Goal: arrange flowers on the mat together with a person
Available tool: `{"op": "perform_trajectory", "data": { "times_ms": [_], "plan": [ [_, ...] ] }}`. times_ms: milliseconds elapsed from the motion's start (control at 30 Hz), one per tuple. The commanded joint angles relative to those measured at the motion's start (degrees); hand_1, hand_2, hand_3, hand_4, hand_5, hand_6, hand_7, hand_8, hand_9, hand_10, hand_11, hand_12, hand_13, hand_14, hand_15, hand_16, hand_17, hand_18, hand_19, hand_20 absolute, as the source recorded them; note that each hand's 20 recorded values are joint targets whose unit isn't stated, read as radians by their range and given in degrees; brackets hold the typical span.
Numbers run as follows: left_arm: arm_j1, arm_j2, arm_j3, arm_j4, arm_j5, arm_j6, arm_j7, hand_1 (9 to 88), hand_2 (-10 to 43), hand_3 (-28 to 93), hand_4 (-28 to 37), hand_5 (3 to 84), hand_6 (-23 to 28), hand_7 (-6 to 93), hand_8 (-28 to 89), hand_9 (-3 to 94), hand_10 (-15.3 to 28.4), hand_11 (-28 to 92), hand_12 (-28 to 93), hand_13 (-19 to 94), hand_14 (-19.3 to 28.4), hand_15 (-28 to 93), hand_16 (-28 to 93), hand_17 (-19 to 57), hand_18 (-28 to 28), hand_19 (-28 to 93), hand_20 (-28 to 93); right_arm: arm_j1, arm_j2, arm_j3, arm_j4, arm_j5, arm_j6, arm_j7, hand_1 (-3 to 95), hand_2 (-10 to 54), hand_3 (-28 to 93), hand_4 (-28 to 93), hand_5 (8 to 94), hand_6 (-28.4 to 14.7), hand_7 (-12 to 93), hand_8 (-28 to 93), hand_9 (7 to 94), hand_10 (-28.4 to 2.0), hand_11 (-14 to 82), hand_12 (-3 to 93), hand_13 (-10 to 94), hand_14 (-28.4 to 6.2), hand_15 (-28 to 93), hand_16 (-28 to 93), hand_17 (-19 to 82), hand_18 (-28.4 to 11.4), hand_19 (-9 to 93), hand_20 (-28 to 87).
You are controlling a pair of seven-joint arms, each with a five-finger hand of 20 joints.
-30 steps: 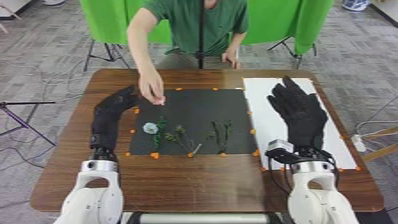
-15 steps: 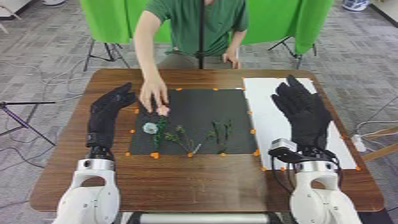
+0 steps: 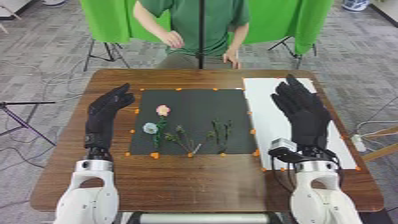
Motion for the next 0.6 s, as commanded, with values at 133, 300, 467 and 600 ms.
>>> {"op": "perform_trajectory", "data": {
  "times_ms": [133, 300, 467, 600],
  "plan": [
    [1.1, -0.77, -0.26, -0.12, 0.37, -0.13, -0.41, 25.8, 4.9, 67, -21.3, 49.8, 3.6, 12.3, -6, 47.7, 13.6, 20, 16, 38, 18.0, 25, 3, 7.1, 14.1, 17, 23, 3.0, 8.0, 5.1, -5.6, -21.5, 14.9, 6.0, 13.5, -3.2, 71, -15, 43.4, -1.1, 8, -7, 41.0, -14.8, 4.7, 13.3, 31, -11.8, 10, 13, 21, -14.0, 3, 28],
    [0.4, -0.89, -0.19, -0.02, 0.69, -0.33, -0.5, 25.9, 4.9, 67, -21.3, 49.7, 3.6, 12.4, -6, 47.7, 13.7, 20, 16, 39, 17.9, 25, 3, 7.1, 14.2, 17, 23, 8.5, 14.5, 3.8, -0.6, -60.2, 27.5, 27.4, 22.8, -5.2, 68, -14, 50.5, -2.2, 13, -7, 50.4, -15.4, 9.5, 18.9, 44, -13.4, 15, 18, 27, -13.3, 20, 38],
    [1.4, -0.9, -0.45, -0.42, 0.55, 0.22, -0.79, 25.9, 4.9, 67, -21.1, 49.8, 3.7, 12.3, -6, 47.7, 13.7, 20, 16, 39, 17.9, 25, 3, 7.0, 14.2, 17, 23, 11.9, 18.3, 4.1, 3.1, -73.4, 16.4, 39.9, 28.5, -9.5, 71, -16, 55.3, -1.1, 17, -8, 57.6, -15.3, 18.3, 23.2, 60, -12.5, 24, 27, 30, -15.9, 45, 42],
    [1.0, -0.84, -0.13, -0.34, 0.72, -0.08, -0.68, 25.9, 4.8, 67, -21.0, 49.7, 3.7, 12.2, -5, 47.7, 13.7, 20, 16, 39, 18.0, 25, 3, 7.0, 14.1, 17, 23, 15.3, 20.5, 3.0, 8.5, -80.3, 8.5, 44.7, 31.3, -9.5, 70, -18, 57.7, 0.1, 16, -8, 61.5, -15.0, 19.6, 23.6, 66, -12.0, 30, 27, 31, -17.6, 54, 43]
  ]
}}
